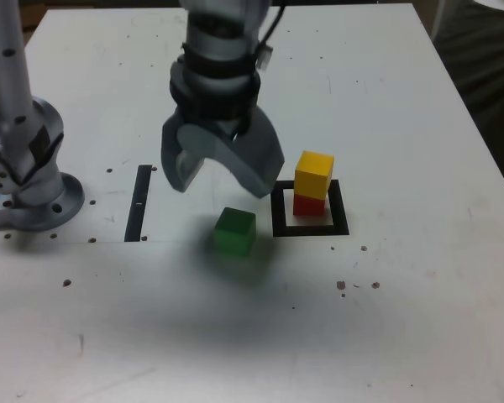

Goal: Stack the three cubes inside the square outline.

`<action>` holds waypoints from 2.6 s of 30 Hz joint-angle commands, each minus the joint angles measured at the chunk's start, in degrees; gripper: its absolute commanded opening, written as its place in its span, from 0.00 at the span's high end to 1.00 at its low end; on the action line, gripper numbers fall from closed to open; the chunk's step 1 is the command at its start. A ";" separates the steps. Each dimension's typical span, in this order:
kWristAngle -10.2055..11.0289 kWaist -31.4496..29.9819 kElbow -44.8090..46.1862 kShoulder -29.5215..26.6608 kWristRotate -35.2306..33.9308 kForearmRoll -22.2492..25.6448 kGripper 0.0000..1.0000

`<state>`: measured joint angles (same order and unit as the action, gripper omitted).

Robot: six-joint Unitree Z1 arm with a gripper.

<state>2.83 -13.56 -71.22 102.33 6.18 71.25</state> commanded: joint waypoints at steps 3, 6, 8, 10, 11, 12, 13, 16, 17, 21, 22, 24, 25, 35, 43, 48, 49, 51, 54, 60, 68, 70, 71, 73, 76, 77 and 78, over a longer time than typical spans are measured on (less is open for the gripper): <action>-0.59 -0.07 0.51 2.02 -0.21 -0.71 0.04; -1.15 -0.07 0.95 3.08 -0.21 -1.61 0.05; -1.51 -0.20 1.24 3.69 -0.21 -2.31 0.05; -1.90 -0.54 1.45 4.35 -0.22 -3.10 0.06; -2.04 -0.75 1.46 4.63 -0.24 -3.39 0.06; -2.19 -1.01 1.44 4.93 -0.29 -3.65 0.06; -2.34 -1.30 1.41 5.22 -0.34 -3.90 0.06; -2.83 -2.05 1.35 6.06 -0.54 -4.54 0.07; -2.97 -2.23 1.33 6.36 -0.59 -4.71 0.08; -3.48 -2.53 1.32 7.53 -0.65 -5.21 0.14; -3.54 -2.53 1.30 7.81 -0.65 -5.28 0.16; -3.62 -2.53 1.19 8.29 -0.65 -5.45 0.24; -3.62 -2.53 1.10 8.53 -0.65 -5.56 0.28; -3.47 -2.53 0.29 10.03 -0.64 -7.26 0.60; -3.14 -2.53 0.16 9.68 -0.49 -7.93 0.76; -3.18 -2.53 0.20 9.50 -0.47 -7.76 0.76; -3.15 -2.53 0.20 9.41 -0.47 -7.68 0.76; -3.03 -2.53 0.20 9.10 -0.47 -7.43 0.77; -2.78 -2.53 0.19 8.54 -0.47 -7.04 0.78; -1.58 -2.53 -0.30 6.24 -0.58 -4.55 0.78; 3.31 -1.37 -6.90 3.13 -0.54 6.65 0.78; 4.11 -0.53 -8.98 2.98 0.10 8.91 0.78; 4.42 -0.09 -10.01 2.97 0.53 9.83 0.78; 5.02 0.89 -12.41 3.07 1.82 11.59 0.78; 5.56 2.06 -15.66 3.55 3.67 13.48 0.78; 5.68 2.45 -16.74 3.81 4.33 14.02 0.78; 5.78 2.83 -17.81 4.13 4.96 14.54 0.78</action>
<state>8.44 -11.08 -88.18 105.78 10.63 85.28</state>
